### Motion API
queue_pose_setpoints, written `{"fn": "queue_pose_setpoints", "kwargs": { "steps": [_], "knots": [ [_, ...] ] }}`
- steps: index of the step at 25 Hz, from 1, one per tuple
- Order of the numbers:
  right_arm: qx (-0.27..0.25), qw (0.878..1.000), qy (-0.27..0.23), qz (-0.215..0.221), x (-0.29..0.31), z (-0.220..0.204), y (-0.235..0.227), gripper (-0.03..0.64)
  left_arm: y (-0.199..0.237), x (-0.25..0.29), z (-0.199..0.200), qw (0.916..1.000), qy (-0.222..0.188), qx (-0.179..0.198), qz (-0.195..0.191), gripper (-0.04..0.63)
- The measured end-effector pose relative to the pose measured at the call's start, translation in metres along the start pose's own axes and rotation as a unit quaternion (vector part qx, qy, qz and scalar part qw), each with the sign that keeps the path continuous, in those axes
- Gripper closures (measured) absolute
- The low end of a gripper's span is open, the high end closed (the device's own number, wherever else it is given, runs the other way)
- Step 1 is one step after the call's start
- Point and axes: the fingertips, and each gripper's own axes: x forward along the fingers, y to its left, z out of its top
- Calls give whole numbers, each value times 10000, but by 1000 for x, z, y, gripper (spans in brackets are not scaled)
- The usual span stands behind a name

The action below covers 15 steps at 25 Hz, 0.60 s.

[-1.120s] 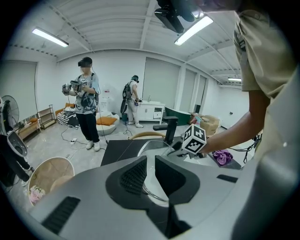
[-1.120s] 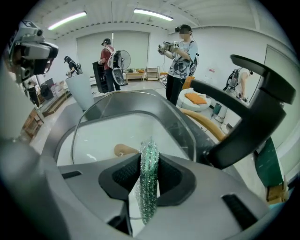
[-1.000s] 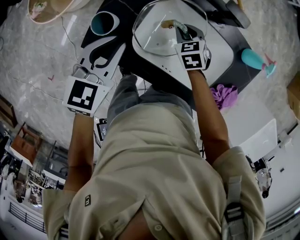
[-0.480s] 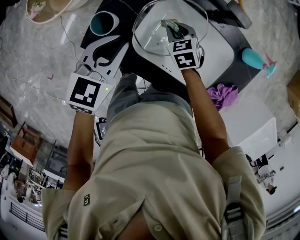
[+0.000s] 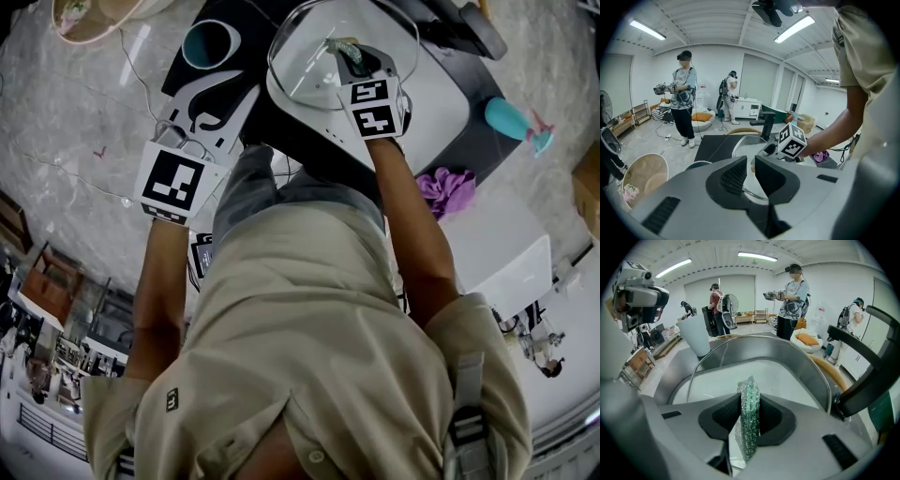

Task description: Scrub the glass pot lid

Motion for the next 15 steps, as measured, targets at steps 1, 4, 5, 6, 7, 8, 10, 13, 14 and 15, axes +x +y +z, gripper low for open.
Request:
{"fn": "queue_pose_setpoints", "kwargs": {
  "steps": [1,4,5,6,7,8,10,13,14,15],
  "knots": [
    [12,10000,-8,7,0,1,0,525,0,1,-1,10000,12,1,-10,528],
    [36,10000,-23,23,0,1,1,525,-1,2,-3,10000,40,8,-28,528],
    [46,10000,-29,28,0,1,1,525,-1,2,-3,10000,45,7,-33,529],
    [57,10000,-34,34,-1,0,1,525,-1,3,-4,10000,49,5,-39,528],
    [70,10000,-40,40,-1,0,0,525,-1,4,-4,10000,52,3,-44,529],
    [85,9999,-44,48,-1,0,0,525,-1,4,-4,10000,56,2,-49,529],
    [130,9999,-40,69,-1,-2,0,525,-2,6,-4,10000,65,3,-63,529],
    [248,9997,21,78,-3,-10,-3,525,-4,7,-4,9999,89,12,-94,529],
    [305,9995,51,77,-3,-13,-5,523,-5,7,-4,9999,98,17,-102,529],
    [368,9993,82,77,-4,-18,-7,523,-5,7,-4,9999,105,24,-107,529]
  ]
}}
